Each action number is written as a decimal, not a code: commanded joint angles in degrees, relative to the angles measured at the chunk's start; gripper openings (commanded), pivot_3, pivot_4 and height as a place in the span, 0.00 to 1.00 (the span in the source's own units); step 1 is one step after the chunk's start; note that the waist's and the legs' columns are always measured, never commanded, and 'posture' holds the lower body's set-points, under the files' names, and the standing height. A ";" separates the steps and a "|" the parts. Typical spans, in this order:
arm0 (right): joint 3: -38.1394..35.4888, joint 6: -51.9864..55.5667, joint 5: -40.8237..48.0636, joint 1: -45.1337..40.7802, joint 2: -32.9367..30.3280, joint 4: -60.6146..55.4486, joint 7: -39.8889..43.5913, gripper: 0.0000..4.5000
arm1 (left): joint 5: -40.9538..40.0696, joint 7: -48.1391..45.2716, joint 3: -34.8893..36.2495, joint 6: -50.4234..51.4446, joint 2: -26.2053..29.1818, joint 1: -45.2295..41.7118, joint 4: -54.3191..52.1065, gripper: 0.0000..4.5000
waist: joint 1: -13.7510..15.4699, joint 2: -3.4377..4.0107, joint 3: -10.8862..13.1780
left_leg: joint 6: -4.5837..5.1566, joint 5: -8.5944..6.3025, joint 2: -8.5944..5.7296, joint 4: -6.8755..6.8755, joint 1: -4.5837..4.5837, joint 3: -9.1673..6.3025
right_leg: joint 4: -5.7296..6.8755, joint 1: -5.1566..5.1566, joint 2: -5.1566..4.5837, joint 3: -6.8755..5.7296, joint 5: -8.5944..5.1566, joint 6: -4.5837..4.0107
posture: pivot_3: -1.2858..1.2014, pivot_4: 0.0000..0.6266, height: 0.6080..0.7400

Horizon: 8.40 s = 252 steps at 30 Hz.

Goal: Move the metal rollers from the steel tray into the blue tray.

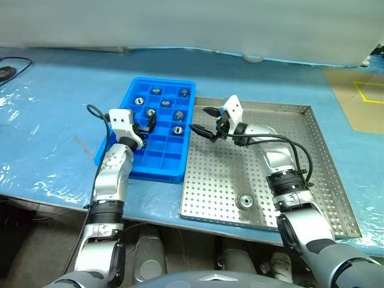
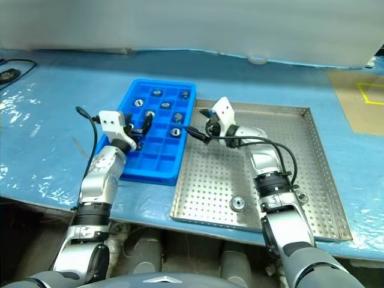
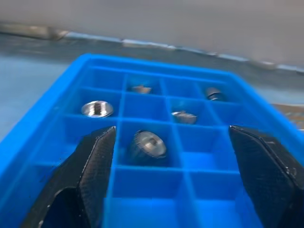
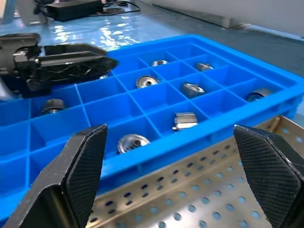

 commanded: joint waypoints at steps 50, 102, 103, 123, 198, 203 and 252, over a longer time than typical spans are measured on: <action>-20.27 25.34 9.15 42.96 -24.16 -45.56 -9.02 0.99 | 15.82 -64.63 -35.34 -23.02 -8.55 -24.07 43.33 0.89 | -8.03 0.32 -0.24 | 0.30 -0.19 -0.25 0.13 0.67 0.43 | -0.19 0.38 -0.06 0.72 -0.29 0.49 | 0.31 0.24 1.00; -2.06 13.07 3.42 20.51 -19.80 -21.90 -2.68 0.99 | 3.19 -4.40 1.26 -12.15 -4.29 -2.40 4.00 0.38 | -7.29 0.05 -0.08 | 0.36 -0.24 -0.13 -0.02 0.38 0.41 | -0.39 0.16 0.04 0.58 -0.07 0.13 | 0.47 0.24 1.00; -1.69 12.75 3.30 19.81 -19.47 -21.12 -2.28 0.99 | 3.40 -3.40 1.30 -11.78 -3.77 -1.64 2.94 0.38 | -6.95 0.03 -0.07 | 0.36 -0.24 -0.13 -0.03 0.38 0.41 | -0.38 0.16 0.04 0.57 -0.07 0.13 | 0.47 0.24 1.00; 2.61 6.84 -0.82 13.29 -14.62 -10.62 2.07 0.99 | 3.97 3.94 -1.20 2.05 1.40 10.61 -11.16 0.38 | -4.59 0.02 -0.07 | 0.26 -0.18 -0.11 -0.18 0.55 0.41 | -0.32 0.18 0.04 0.57 -0.07 0.12 | 0.52 0.24 1.00; -23.52 31.37 12.69 47.39 -30.57 -40.24 -2.77 0.99 | -2.72 -53.35 -24.07 -2.81 0.60 -7.56 11.08 0.88 | -7.91 0.09 -0.12 | 0.25 -0.18 -0.24 -0.01 0.63 0.47 | -0.23 0.26 -0.03 0.74 -0.35 0.59 | 0.37 0.24 1.00; -18.90 32.73 10.53 46.14 -33.91 -36.69 -1.90 0.99 | -2.65 -51.89 -23.47 -2.66 1.17 -6.09 9.46 0.88 | -7.88 0.13 -0.19 | 0.27 -0.19 -0.23 0.06 0.67 0.47 | -0.22 0.31 -0.03 0.75 -0.34 0.59 | 0.39 0.24 1.00; 16.45 4.39 1.92 -8.44 8.93 2.68 15.64 0.37 | -23.94 -18.26 12.04 10.36 15.46 20.51 -30.54 0.89 | 2.98 -0.15 -0.14 | -0.15 0.05 0.00 -0.44 0.49 -0.03 | 0.06 0.14 0.06 0.06 -0.15 -0.06 | 0.69 0.24 1.00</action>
